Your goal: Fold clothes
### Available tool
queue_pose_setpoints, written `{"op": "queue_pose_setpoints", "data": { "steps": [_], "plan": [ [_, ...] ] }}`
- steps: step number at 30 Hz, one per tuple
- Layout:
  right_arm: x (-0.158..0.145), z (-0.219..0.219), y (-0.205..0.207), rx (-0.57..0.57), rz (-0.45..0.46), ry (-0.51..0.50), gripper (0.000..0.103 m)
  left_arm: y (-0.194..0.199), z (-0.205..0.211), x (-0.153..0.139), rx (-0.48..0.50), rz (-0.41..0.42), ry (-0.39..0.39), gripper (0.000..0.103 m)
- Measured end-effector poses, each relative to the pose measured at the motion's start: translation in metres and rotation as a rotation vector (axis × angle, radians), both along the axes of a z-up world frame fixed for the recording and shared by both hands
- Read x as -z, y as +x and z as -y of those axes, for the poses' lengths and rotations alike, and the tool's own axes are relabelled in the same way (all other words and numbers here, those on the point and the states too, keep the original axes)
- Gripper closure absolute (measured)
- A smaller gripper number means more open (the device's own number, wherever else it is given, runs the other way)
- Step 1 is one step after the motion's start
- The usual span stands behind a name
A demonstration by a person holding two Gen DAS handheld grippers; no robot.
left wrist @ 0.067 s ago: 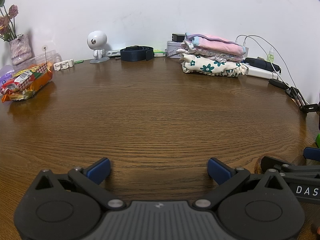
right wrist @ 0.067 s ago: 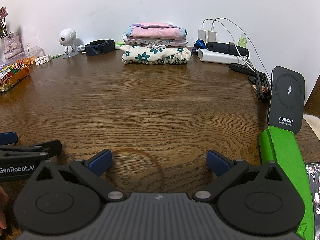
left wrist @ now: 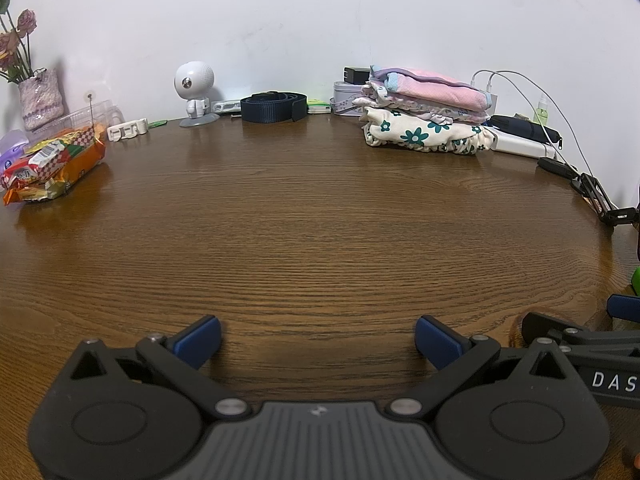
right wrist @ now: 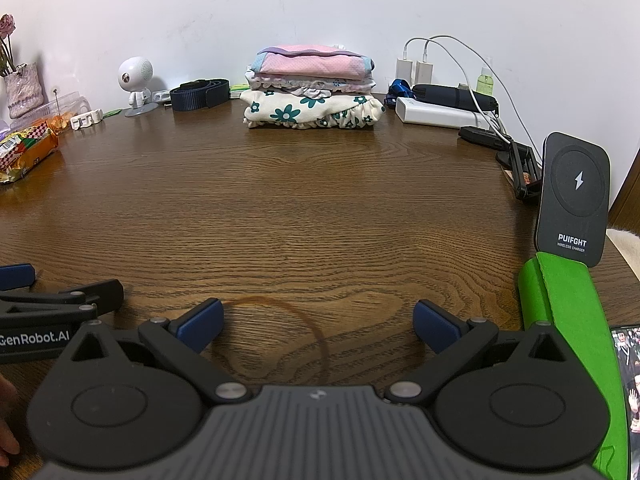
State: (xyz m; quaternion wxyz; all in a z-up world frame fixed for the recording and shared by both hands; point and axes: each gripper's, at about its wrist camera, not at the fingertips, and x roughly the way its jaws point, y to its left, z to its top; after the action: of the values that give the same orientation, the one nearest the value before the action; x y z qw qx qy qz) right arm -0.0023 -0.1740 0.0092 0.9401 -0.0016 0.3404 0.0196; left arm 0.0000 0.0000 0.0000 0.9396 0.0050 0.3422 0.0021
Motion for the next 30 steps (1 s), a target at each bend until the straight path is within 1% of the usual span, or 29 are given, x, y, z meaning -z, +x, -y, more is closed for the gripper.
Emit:
{"op": "queue_pose_setpoints", "data": {
  "steps": [30],
  "plan": [
    [0.0003,-0.0001,0.0000,0.000,0.000,0.000,0.000,-0.0001,0.0022,0.0022,0.000,0.000,-0.001,0.000]
  ]
}}
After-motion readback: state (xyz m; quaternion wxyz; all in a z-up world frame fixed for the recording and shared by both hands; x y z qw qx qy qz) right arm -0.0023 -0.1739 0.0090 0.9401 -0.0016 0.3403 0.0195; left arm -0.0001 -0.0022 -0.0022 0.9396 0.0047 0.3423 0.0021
